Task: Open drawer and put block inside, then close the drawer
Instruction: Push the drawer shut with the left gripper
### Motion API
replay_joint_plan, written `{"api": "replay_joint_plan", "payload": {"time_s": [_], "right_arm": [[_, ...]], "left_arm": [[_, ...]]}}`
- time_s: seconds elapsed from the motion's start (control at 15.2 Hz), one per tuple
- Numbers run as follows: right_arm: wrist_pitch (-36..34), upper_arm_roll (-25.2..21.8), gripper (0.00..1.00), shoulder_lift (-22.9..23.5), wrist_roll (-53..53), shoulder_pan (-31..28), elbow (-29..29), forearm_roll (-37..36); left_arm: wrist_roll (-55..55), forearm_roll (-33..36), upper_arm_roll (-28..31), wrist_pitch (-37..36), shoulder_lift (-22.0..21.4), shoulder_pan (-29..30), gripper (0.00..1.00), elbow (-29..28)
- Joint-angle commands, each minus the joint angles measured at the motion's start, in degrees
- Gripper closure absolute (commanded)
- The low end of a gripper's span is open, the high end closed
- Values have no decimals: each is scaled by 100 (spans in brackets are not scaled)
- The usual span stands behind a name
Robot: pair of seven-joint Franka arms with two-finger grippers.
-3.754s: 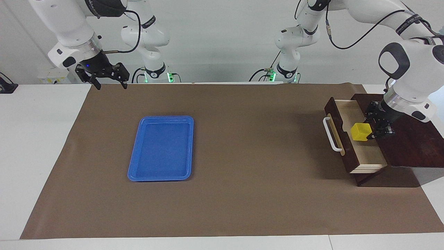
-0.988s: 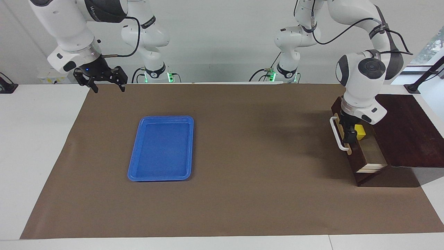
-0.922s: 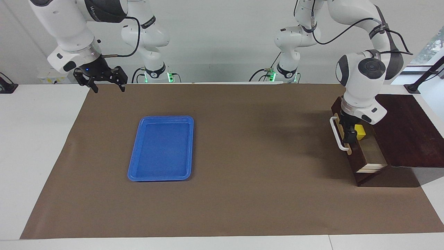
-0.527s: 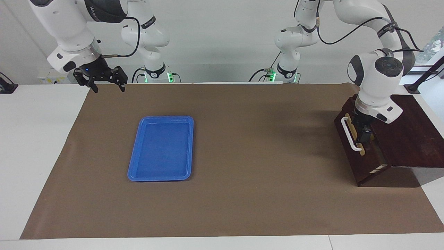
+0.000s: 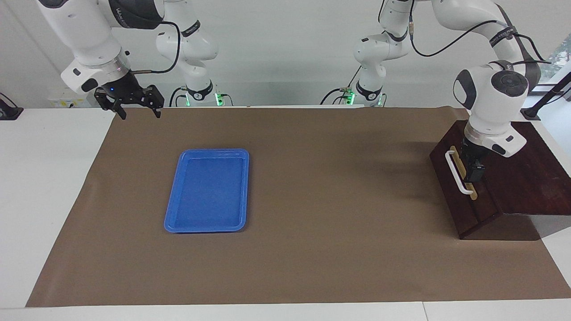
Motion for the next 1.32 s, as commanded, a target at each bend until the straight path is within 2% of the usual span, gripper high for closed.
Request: {"api": "replay_joint_plan", "payload": {"time_s": [0.0, 0.26, 0.46, 0.66, 0.99, 1.25], "right_arm": [[-67, 72, 0, -66, -104, -100, -27, -69], [-67, 72, 0, -66, -113, -100, -27, -69], [-67, 72, 0, -66, -104, -100, -27, -69], [-67, 72, 0, -66, -113, -100, -27, -69], [-67, 72, 0, -66, -113, -100, -27, -69], [-67, 72, 0, -66, -104, -100, -27, -69]], "left_arm": [[110, -324, -21, -592, -101, -429, 0, 614], [863, -1089, -64, -1478, -128, -966, 0, 1248], [2014, -1441, -100, -2296, -198, -1186, 0, 1617], [3576, -1513, -100, -2824, -400, -1222, 0, 1618], [6435, -1478, -21, -2984, -575, -1021, 0, 1364], [6465, -1478, -21, -2887, -646, -994, 0, 1231]]}}
